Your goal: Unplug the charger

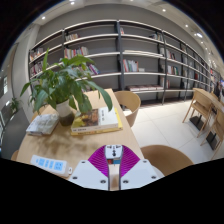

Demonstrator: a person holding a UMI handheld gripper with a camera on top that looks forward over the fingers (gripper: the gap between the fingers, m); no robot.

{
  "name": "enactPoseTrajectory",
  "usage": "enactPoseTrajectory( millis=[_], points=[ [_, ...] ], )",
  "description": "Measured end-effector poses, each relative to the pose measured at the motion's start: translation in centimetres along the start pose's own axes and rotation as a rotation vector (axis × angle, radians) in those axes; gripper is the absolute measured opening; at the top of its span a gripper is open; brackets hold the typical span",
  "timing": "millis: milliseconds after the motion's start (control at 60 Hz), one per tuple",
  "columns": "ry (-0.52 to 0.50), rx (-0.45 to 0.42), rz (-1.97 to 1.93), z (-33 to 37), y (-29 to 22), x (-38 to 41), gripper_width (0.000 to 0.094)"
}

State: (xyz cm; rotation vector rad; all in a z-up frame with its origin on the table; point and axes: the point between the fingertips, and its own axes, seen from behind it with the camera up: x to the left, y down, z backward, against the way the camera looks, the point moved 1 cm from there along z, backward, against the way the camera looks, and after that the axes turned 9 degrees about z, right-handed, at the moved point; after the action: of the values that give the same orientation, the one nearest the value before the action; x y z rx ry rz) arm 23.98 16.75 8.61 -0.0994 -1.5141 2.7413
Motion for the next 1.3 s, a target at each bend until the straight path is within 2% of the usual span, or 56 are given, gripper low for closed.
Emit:
enactPoseTrajectory(
  millis=[83,200,350,400,417,500,517,550,717,833,983,1133,1217,1300],
  points=[
    [-0.031,0.044,0.003,-1.6,3.7,0.6,0.0112],
    [-0.032,0.091,0.018,-2.5,5.6,1.4,0.0115],
    [-0.05,0.087,-0.015,-2.8,6.2,1.7,0.0234],
    [-0.048,0.077,-0.034,-2.5,5.7,1.6,0.0317],
    [-0.04,0.071,-0.037,-2.3,5.5,1.5,0.0413],
    [0.013,0.023,-0.028,-0.9,3.1,0.3,0.0721],
    [0.022,0.015,-0.025,-0.4,2.6,0.1,0.072],
    [0.041,-0.01,-0.022,0.6,1.3,0.1,0.0778],
    [0.051,-0.14,-0.045,8.9,-4.5,2.0,0.0781],
    [0.047,-0.185,-0.062,16.1,-4.8,4.7,0.0793],
    [0.029,-0.167,-0.034,23.9,-0.7,9.2,0.0791],
    [-0.038,-0.068,0.001,28.2,6.2,15.1,0.0794],
    [-0.074,-0.015,0.019,30.7,8.7,17.7,0.079],
    [-0.11,0.001,0.057,32.4,10.1,20.1,0.0796]
  ],
)
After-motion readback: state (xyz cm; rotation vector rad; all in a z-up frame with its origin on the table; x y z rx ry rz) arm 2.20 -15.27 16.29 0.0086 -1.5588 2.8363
